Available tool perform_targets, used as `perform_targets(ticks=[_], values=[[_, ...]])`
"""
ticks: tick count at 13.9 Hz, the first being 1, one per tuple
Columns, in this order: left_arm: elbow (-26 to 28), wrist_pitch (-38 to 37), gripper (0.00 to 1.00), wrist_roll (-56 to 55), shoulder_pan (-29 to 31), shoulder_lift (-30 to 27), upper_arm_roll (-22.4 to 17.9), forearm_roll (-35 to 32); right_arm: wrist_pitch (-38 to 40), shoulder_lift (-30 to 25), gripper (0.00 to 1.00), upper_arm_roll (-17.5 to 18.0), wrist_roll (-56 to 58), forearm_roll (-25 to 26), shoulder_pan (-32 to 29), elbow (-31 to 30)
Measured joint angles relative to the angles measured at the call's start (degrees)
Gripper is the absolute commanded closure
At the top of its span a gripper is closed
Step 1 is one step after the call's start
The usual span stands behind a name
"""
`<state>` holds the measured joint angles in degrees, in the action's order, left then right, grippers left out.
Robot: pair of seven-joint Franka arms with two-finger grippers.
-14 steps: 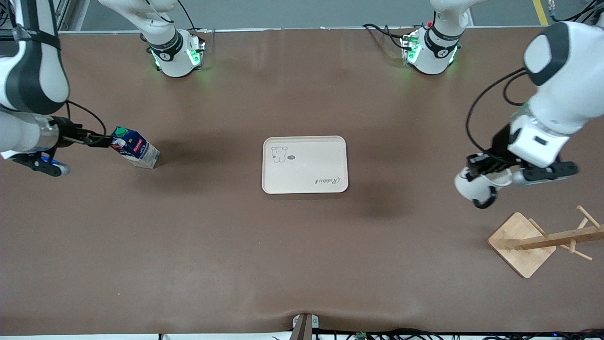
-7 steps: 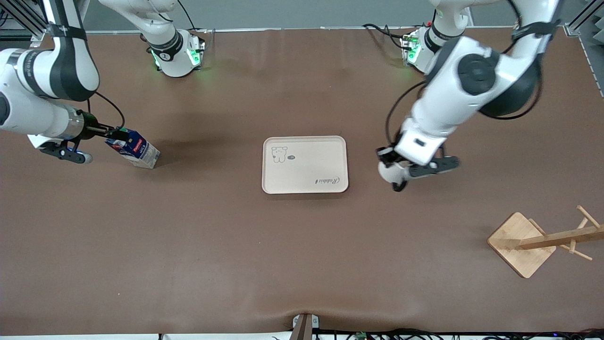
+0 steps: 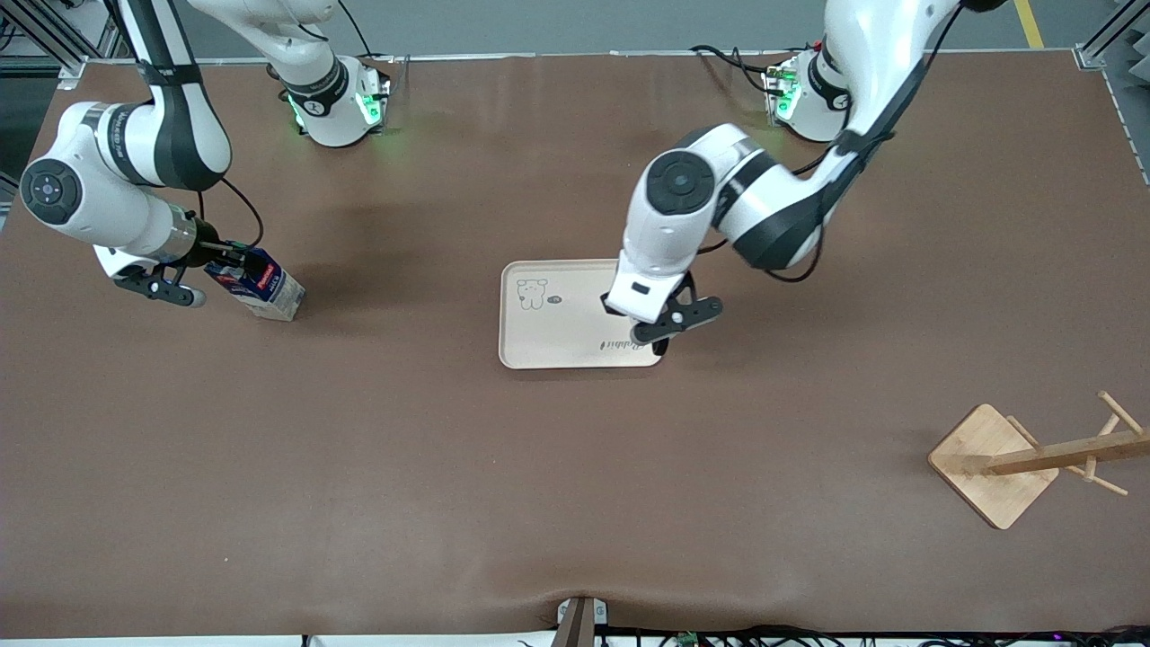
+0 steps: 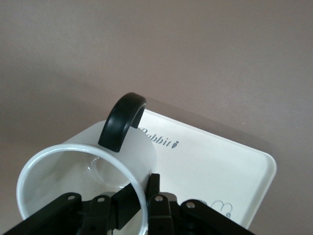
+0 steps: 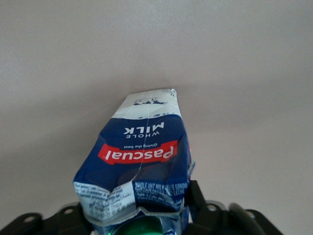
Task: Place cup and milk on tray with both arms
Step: 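Lower the mug onto the tray while the right gripper lifts the milk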
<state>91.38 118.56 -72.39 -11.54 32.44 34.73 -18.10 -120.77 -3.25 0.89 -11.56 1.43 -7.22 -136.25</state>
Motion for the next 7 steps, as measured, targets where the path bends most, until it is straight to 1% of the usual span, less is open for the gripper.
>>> perform_targets(ticks=[1, 3, 5, 7], values=[[-0.3, 0.2, 1.0, -1.8, -0.7, 1.9, 0.0, -0.7, 0.5, -0.5, 1.0, 0.0, 0.0, 0.0, -0.1, 0.7], [-0.5, 0.4, 1.0, -3.6, -1.9, 4.5, -0.1, -1.6, 6.6, -1.2, 1.0, 0.0, 0.0, 0.0, -0.2, 4.9], [-0.6, 0.5, 1.0, -6.5, -3.3, 6.3, -0.1, -3.3, 14.7, -0.9, 1.0, 0.0, 0.0, 0.0, -0.4, 12.3], [-0.6, 1.2, 1.0, -9.6, -4.5, 7.9, -0.1, -5.0, 22.0, 0.7, 1.0, 0.0, 2.1, 0.0, -0.9, 21.2]])
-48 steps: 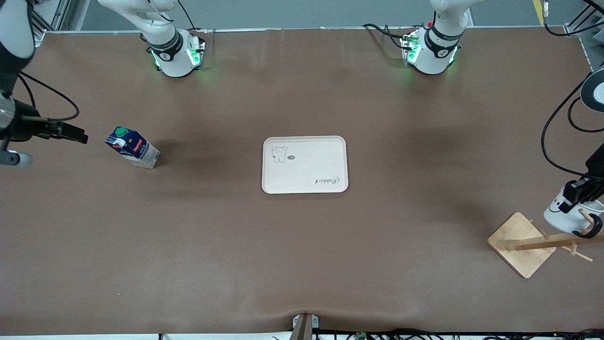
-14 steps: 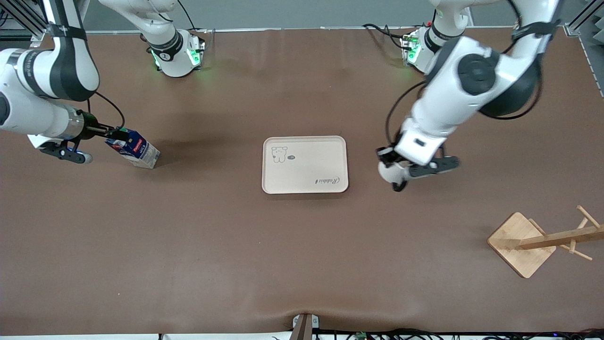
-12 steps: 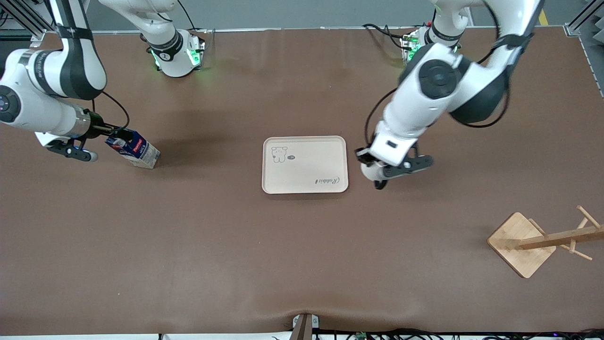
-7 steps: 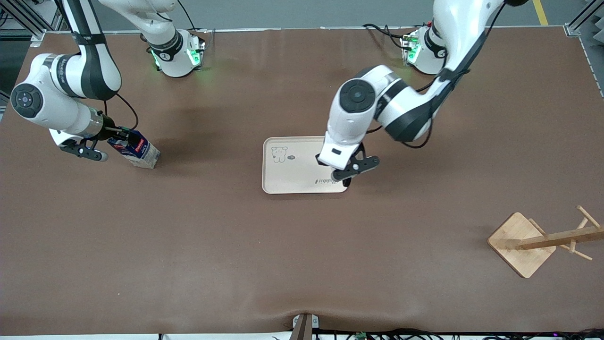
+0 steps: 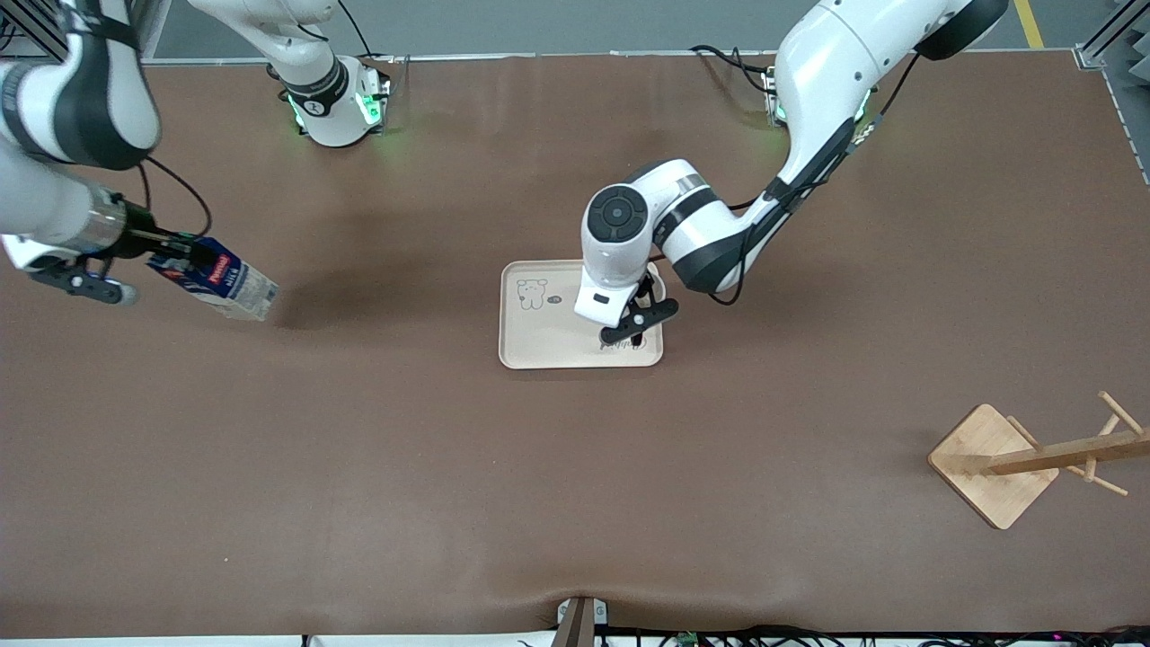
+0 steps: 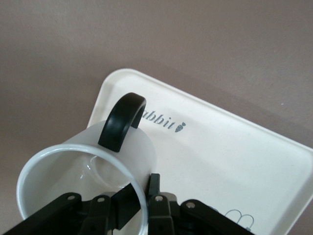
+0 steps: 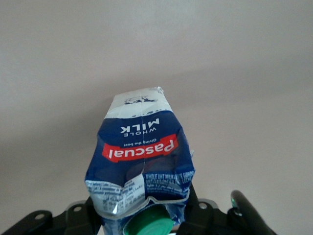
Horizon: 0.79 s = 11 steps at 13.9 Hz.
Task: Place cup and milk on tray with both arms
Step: 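Lower the mug onto the tray while the right gripper lifts the milk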
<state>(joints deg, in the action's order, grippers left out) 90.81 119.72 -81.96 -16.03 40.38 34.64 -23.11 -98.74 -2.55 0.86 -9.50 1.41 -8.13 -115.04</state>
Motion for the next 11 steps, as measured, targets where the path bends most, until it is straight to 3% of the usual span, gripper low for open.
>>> perform_targets(ticks=[4, 6, 7, 9, 10, 11], values=[[0.3, 0.5, 1.0, -2.1, -1.6, 2.3, -0.1, -0.2, 13.2, 6.4, 1.0, 0.4, 4.7, -0.5, 0.3, 16.5], [0.4, 0.5, 0.95, -2.5, -1.8, 2.9, -0.1, -0.2, 15.9, 8.3, 1.0, 0.9, 4.7, -2.0, 2.1, 20.6], [0.4, 0.5, 0.75, -2.5, -1.8, 3.2, -0.1, -0.2, 16.2, 8.7, 1.0, 1.0, 4.7, -2.6, 3.1, 21.5], [0.5, 0.5, 0.16, -2.5, -1.7, 3.5, -0.3, -0.2, 16.2, 9.0, 1.0, 1.0, 4.5, -3.1, 5.3, 22.8], [0.5, 0.5, 0.0, -2.5, -1.6, 3.5, -0.4, -0.2, 16.2, 9.1, 1.0, 1.0, 4.0, -3.8, 6.4, 23.5], [0.4, 0.5, 0.0, -2.5, -1.5, 3.5, -0.4, -0.2, 16.2, 9.1, 1.0, 1.1, 2.3, -5.3, 7.8, 24.3]])
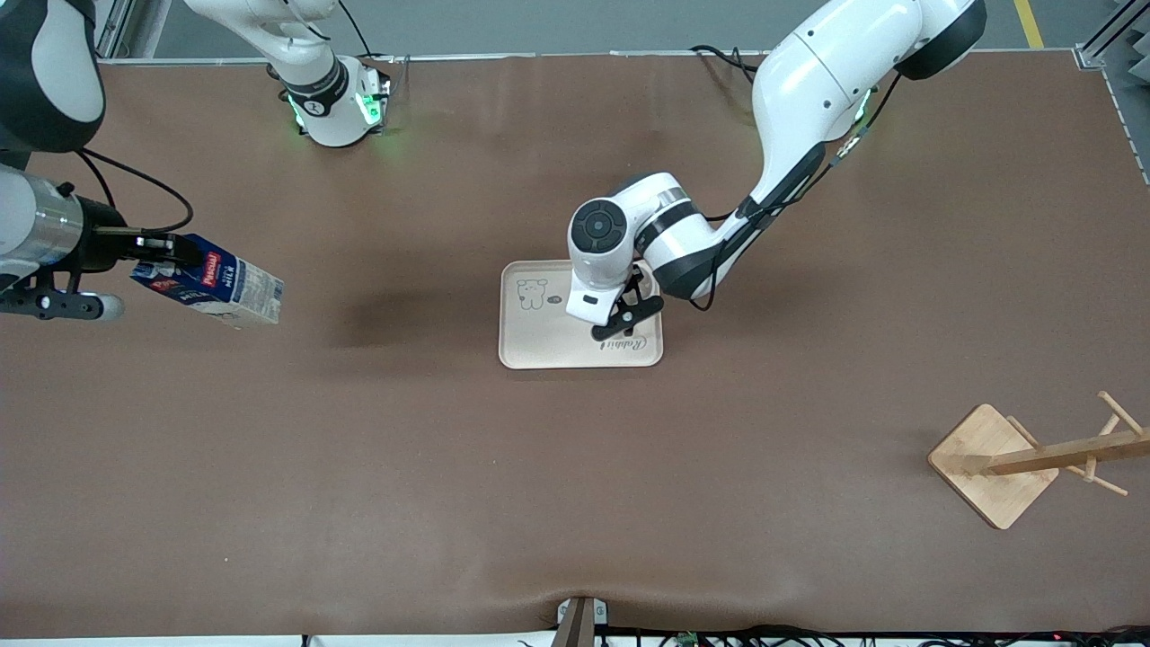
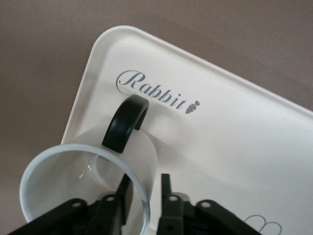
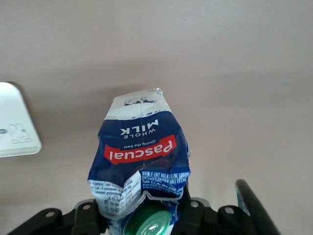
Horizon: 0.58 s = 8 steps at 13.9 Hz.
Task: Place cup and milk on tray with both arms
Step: 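Lower the mug onto the tray while the right gripper lifts the milk, then place the milk carton on the tray while the left gripper withdraws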
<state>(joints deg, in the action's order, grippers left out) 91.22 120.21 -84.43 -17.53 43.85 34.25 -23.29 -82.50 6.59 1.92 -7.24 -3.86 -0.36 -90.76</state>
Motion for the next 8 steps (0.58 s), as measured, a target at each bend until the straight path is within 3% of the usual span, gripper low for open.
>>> perform_targets(ticks=[4, 8], values=[[-1.5, 0.1, 0.0, 0.0, 0.5, -0.9, 0.0, 0.0, -0.2, 0.9, 1.0, 0.3, -15.6, -6.5, 9.0, 1.0], [-3.3, -2.8, 0.0, 0.1, 5.2, -8.6, 0.3, 0.0, -5.2, 5.2, 1.0, 0.6, -31.5, -7.1, 20.4, 1.4]])
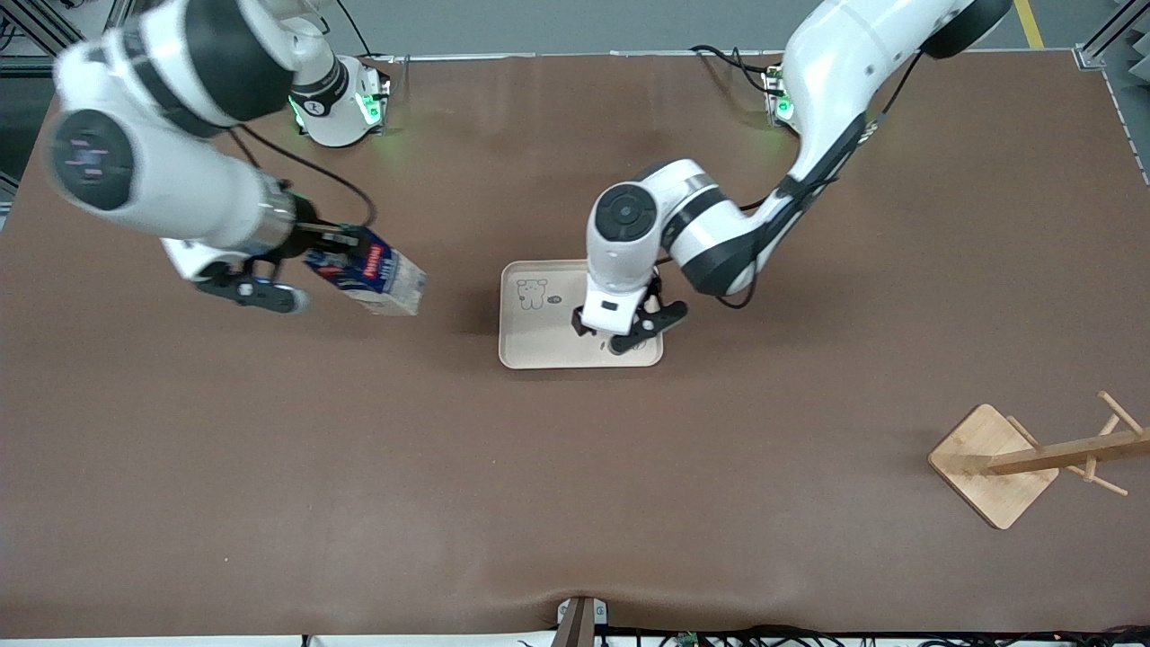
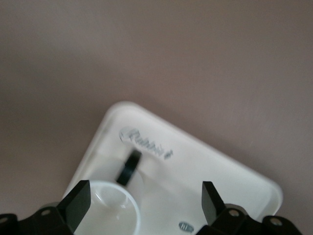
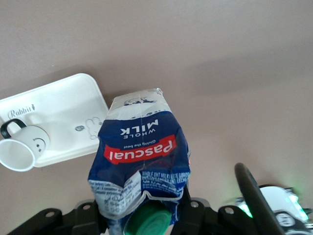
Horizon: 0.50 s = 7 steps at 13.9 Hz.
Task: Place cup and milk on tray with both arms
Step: 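Place the milk carton on the tray while the left gripper withdraws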
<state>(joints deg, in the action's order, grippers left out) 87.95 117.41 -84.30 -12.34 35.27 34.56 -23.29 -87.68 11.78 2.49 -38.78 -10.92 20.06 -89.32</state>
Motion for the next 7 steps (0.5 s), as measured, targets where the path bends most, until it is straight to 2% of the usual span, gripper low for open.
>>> perform_targets(ticks=[3, 7], values=[[-0.7, -2.9, 0.0, 1.3, 4.8, -6.0, 0.1, 0.0, -8.5, 4.6, 1.0, 0.0, -10.6, 0.0, 8.7, 0.2], [-4.9, -10.0, 0.0, 11.4, 9.5, -7.6, -0.1, 0.0, -20.1, 12.3, 1.0, 0.0, -17.9, 0.5, 16.8, 0.3]])
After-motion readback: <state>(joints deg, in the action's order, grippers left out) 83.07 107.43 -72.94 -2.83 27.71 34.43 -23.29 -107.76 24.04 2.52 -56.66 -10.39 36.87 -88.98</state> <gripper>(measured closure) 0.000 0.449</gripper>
